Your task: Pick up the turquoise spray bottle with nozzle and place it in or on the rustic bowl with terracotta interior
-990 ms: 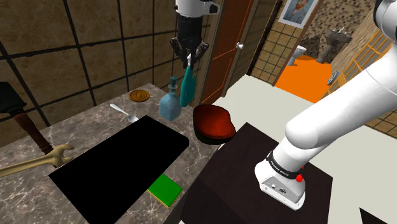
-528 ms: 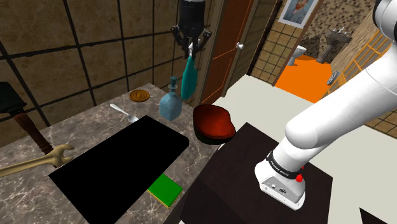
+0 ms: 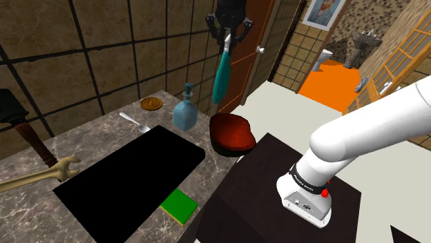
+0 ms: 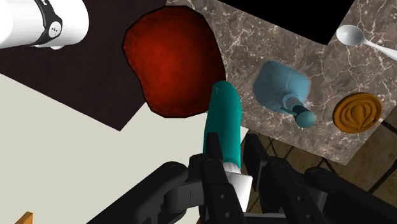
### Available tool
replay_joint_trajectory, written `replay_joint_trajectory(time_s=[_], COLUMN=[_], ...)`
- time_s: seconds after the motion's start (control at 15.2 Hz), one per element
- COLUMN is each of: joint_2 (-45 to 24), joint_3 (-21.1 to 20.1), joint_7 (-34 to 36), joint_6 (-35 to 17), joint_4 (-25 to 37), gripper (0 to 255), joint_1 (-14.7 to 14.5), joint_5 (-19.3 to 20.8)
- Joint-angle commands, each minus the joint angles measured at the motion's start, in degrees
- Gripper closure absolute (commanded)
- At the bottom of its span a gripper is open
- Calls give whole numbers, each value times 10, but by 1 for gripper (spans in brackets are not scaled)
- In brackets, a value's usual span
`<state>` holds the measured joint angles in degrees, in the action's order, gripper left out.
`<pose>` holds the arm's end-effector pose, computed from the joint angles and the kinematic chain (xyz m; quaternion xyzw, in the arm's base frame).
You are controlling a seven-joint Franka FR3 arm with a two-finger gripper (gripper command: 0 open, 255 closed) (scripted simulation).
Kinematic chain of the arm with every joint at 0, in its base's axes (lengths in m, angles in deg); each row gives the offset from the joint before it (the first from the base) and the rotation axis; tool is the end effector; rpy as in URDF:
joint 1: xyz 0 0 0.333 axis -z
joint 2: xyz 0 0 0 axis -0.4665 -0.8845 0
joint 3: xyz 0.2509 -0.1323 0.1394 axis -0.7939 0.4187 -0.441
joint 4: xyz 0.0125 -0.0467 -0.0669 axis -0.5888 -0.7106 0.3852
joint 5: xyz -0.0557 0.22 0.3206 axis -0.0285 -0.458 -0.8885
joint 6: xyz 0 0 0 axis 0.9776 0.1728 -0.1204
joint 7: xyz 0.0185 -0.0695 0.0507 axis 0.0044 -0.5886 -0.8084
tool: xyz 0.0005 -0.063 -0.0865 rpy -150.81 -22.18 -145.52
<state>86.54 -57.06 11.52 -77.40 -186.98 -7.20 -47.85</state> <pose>0.4202 0.1386 0.6188 0.8435 -0.5337 0.0075 0.0595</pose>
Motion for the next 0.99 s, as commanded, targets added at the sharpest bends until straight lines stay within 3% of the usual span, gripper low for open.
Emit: replay_joint_trajectory(time_s=[0.0, 0.4, 0.92], joint_2=[37, 140, 165], joint_3=[19, 82, 77], joint_7=[-18, -67, -69], joint_6=[21, 106, 49], joint_4=[-15, -32, -113], gripper=[255, 255, 255], joint_1=[-5, -21, -29], joint_5=[-10, -19, -28])
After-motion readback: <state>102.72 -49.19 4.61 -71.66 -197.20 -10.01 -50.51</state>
